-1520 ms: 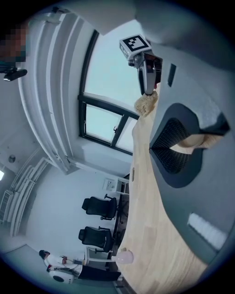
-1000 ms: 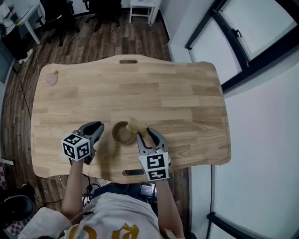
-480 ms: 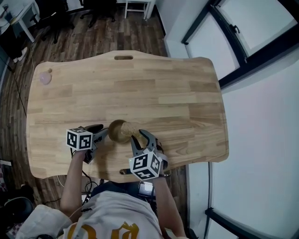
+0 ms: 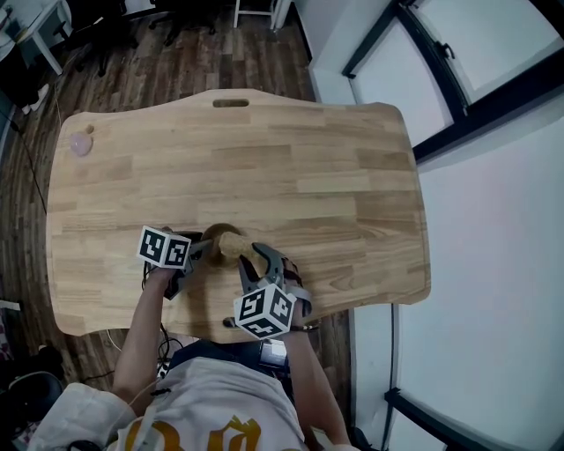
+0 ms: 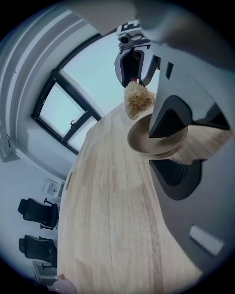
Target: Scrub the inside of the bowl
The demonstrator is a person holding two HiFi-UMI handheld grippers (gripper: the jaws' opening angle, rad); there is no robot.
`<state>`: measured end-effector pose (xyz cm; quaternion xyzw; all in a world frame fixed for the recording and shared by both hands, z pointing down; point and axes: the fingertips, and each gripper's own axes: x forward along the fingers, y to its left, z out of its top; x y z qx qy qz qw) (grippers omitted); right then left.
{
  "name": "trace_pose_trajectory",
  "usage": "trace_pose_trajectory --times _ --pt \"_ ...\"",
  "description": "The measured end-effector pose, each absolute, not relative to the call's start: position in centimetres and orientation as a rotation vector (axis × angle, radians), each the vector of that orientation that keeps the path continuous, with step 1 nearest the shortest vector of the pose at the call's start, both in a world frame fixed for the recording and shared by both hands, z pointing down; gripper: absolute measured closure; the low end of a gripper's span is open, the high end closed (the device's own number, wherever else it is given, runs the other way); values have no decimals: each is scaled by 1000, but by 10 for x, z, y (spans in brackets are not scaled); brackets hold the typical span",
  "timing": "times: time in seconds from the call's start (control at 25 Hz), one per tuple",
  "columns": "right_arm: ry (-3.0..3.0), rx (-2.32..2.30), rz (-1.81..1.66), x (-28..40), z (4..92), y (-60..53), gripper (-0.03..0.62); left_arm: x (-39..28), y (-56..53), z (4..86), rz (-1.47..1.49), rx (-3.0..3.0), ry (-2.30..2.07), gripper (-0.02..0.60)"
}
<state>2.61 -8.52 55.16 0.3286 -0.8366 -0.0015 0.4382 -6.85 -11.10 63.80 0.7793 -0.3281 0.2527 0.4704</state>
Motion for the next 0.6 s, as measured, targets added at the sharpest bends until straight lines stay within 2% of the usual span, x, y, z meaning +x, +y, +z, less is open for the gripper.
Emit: trace_pose_trajectory --times 0.08,0.16,0.2,0.6 --pt "-2073 811 -6 27 552 -85 447 -68 -111 641 646 1900 -806 448" --pt "-2067 809 -5 28 552 -83 447 -70 -112 643 685 1900 -837 547" --pt "-2063 808 -5 28 552 -83 447 -72 -113 643 704 1903 -851 561" --pt "-2004 850 2 29 550 -85 447 -76 -128 616 863 2045 -1010 565"
